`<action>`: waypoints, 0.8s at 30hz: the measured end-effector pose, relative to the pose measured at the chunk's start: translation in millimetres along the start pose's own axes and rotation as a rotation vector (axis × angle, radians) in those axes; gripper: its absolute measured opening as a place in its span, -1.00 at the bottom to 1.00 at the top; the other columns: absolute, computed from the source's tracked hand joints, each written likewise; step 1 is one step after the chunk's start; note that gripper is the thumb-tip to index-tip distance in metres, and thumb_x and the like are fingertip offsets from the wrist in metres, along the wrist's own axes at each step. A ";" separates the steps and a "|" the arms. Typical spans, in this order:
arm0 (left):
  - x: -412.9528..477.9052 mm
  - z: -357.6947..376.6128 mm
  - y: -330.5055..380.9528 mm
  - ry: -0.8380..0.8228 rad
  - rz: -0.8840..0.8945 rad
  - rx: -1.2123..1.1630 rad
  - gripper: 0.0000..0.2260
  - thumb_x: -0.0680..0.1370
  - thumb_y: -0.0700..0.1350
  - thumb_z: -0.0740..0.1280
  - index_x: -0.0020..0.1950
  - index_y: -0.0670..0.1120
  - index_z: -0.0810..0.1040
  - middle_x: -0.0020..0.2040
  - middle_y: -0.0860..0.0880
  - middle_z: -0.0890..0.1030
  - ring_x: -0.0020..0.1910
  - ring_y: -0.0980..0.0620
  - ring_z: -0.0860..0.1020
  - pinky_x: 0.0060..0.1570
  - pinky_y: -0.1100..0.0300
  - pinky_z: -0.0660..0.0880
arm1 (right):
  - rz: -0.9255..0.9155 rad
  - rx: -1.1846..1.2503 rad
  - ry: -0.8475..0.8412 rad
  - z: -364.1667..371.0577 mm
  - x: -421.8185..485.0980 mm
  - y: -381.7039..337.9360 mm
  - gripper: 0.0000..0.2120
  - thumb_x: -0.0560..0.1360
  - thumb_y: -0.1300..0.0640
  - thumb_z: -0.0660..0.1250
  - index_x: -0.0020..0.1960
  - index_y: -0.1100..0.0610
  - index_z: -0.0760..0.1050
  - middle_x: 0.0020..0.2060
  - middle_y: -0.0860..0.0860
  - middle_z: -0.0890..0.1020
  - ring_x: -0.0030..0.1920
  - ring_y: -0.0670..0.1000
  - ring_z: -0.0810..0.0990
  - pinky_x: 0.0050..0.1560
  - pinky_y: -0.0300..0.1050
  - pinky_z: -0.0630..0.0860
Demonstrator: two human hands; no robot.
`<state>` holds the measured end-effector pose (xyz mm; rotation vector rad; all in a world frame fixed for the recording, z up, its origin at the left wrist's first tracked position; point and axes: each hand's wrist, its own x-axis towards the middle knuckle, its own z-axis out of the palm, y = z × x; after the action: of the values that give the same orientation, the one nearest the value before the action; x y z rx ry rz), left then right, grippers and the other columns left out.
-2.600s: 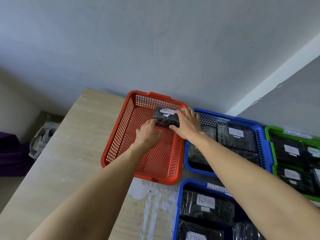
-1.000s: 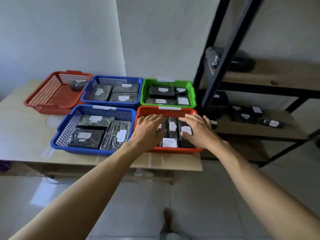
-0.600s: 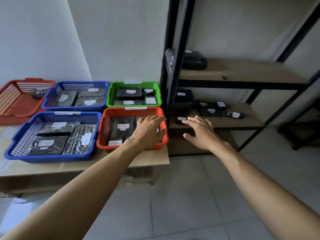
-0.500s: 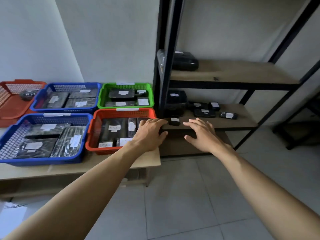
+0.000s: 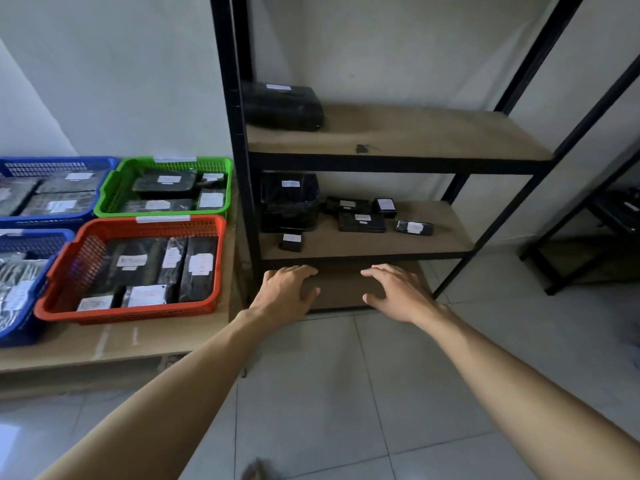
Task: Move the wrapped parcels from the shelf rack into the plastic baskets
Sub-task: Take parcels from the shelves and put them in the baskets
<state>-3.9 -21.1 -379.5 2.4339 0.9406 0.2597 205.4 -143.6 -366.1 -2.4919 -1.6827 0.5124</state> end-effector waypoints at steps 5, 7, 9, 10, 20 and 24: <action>51.7 34.1 5.9 -0.047 -0.066 -0.049 -0.62 0.57 0.05 0.28 0.37 0.00 0.43 0.29 0.05 0.53 0.27 0.03 0.47 0.34 -0.01 0.23 | 0.060 0.074 -0.070 6.2 51.6 50.7 -0.52 0.54 -0.03 0.34 0.43 0.01 0.37 0.40 -0.01 0.39 0.43 0.03 0.31 0.33 -0.13 0.21; 81.9 48.8 3.8 -0.054 -0.092 -0.082 -0.62 0.56 0.06 0.28 0.36 0.01 0.43 0.28 0.05 0.53 0.26 0.03 0.48 0.32 0.01 0.22 | 0.093 0.118 -0.108 10.6 78.0 69.1 -0.52 0.54 -0.01 0.35 0.43 0.05 0.37 0.38 0.03 0.40 0.41 0.04 0.33 0.34 -0.15 0.23; 117.3 64.3 1.6 -0.077 -0.131 -0.114 -0.62 0.56 0.07 0.28 0.37 0.03 0.43 0.29 0.05 0.53 0.28 0.02 0.47 0.31 0.02 0.22 | 0.137 0.153 -0.156 17.6 106.7 87.9 -0.50 0.55 0.00 0.35 0.44 0.07 0.36 0.39 0.05 0.38 0.40 0.04 0.35 0.32 -0.15 0.26; 135.8 71.5 1.1 -0.091 -0.158 -0.141 -0.62 0.56 0.06 0.28 0.36 0.03 0.44 0.29 0.04 0.53 0.29 0.00 0.46 0.33 0.01 0.23 | 0.164 0.179 -0.179 21.9 122.0 97.4 -0.50 0.55 0.00 0.36 0.44 0.07 0.35 0.40 0.06 0.37 0.40 0.06 0.37 0.32 -0.14 0.28; 281.6 149.2 -16.4 -0.172 -0.368 -0.262 -0.73 0.54 0.02 0.30 0.23 0.06 0.53 0.16 -0.01 0.61 0.18 -0.10 0.52 0.27 -0.09 0.38 | 0.297 0.299 -0.049 57.0 280.4 191.7 -0.52 0.56 -0.12 0.29 0.36 0.15 0.41 0.33 0.14 0.46 0.31 0.13 0.44 0.23 -0.11 0.37; 323.1 181.1 -35.8 -0.181 -0.410 -0.171 -0.81 0.54 0.02 0.27 0.12 0.01 0.53 0.06 -0.07 0.61 0.07 -0.16 0.55 0.14 -0.08 0.47 | 0.334 0.329 -0.023 81.7 344.0 229.1 -0.47 0.57 -0.18 0.24 0.40 0.11 0.37 0.37 0.13 0.42 0.32 0.14 0.44 0.22 -0.06 0.39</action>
<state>278.5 146.8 -554.3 2.0151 1.2479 -0.0264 497.2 73.1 -579.2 -2.5250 -1.0783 0.7777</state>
